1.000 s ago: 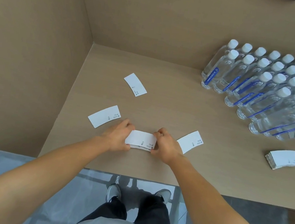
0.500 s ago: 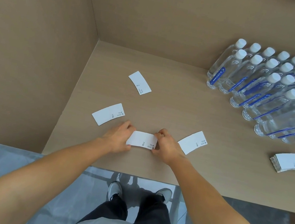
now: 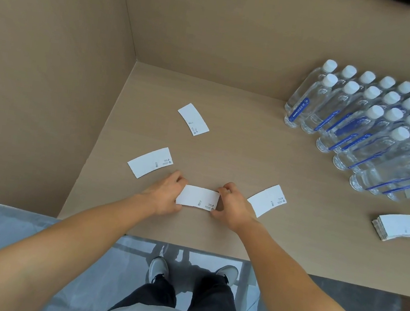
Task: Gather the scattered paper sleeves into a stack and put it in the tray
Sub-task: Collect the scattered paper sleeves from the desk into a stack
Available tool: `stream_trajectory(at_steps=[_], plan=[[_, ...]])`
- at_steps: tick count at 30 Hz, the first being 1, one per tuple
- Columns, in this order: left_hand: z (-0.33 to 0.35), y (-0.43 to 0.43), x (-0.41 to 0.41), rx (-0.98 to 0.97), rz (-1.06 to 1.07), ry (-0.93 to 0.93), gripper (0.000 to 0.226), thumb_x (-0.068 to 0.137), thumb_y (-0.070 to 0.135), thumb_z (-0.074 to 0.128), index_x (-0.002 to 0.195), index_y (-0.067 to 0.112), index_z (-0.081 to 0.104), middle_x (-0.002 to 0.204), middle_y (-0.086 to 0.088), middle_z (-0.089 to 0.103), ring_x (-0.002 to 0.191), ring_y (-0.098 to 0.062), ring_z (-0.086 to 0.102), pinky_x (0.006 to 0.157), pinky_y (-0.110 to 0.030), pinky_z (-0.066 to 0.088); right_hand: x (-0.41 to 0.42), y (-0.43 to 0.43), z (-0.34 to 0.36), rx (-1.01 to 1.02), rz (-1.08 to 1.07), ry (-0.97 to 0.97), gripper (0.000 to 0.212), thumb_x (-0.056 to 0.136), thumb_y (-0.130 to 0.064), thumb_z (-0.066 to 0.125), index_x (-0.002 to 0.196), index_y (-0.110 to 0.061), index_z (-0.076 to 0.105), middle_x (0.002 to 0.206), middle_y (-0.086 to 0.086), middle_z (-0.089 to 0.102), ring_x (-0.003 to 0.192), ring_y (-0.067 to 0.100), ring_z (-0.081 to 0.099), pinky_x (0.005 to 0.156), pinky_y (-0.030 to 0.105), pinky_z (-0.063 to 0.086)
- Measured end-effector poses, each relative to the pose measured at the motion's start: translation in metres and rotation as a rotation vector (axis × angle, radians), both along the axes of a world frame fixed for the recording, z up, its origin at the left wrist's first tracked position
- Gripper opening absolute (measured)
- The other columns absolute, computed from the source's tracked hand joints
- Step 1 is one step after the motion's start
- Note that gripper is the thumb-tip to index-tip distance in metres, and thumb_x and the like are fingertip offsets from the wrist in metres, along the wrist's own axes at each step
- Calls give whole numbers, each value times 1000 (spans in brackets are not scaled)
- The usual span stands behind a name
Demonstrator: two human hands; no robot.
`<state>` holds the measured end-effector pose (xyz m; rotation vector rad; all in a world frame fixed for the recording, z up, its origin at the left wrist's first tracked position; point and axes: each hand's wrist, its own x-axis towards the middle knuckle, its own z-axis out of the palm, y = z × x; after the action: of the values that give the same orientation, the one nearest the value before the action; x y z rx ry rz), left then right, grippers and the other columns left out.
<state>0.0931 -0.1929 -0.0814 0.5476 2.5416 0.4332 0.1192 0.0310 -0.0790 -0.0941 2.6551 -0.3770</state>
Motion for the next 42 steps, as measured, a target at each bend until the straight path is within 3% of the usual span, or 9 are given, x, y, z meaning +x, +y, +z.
stream_trajectory(at_steps=[11, 23, 29, 33, 38, 42], plan=[[28, -43, -16, -96, 75, 122, 50, 90, 30, 61, 133, 11, 44, 132, -4, 39, 117, -24, 45, 94, -42, 49, -37, -32, 17, -11, 122, 63, 45, 90, -32, 63, 129, -12, 53, 130, 3, 44, 105, 26, 56, 80, 38, 52], [29, -115, -25, -88, 353, 123, 39, 89, 33, 64, 119, 13, 51, 119, -6, 45, 113, -26, 49, 92, -38, 47, -103, -113, 19, -78, 347, 74, 37, 83, -28, 63, 118, -16, 57, 115, -1, 47, 97, 25, 58, 77, 36, 51], [21, -128, -28, -88, 461, 59, 43, 87, 36, 63, 119, 11, 49, 121, -6, 44, 113, -25, 48, 92, -37, 45, -130, -136, 10, -16, 466, 41, 43, 83, -21, 64, 124, -16, 52, 127, 1, 45, 114, 25, 48, 84, 37, 50], [16, -126, -31, -77, 510, 15, 48, 81, 45, 67, 112, 13, 49, 115, -2, 43, 107, -23, 48, 80, -32, 42, -141, -141, 4, 74, 536, 18, 52, 84, -23, 64, 132, -14, 46, 136, 2, 39, 123, 25, 36, 88, 40, 51], [6, -115, -34, -97, 513, 7, 53, 75, 43, 72, 115, 17, 50, 118, 1, 44, 114, -21, 44, 87, -33, 45, -147, -140, -7, 60, 530, -36, 45, 83, -14, 63, 125, -10, 48, 136, 1, 37, 125, 23, 35, 88, 40, 52], [6, -110, -38, -71, 534, 18, 45, 77, 37, 71, 111, 13, 53, 115, -2, 46, 112, -23, 47, 87, -33, 44, -153, -142, -7, 19, 509, -37, 51, 80, -17, 68, 128, -9, 49, 132, 4, 40, 126, 22, 37, 94, 39, 49]])
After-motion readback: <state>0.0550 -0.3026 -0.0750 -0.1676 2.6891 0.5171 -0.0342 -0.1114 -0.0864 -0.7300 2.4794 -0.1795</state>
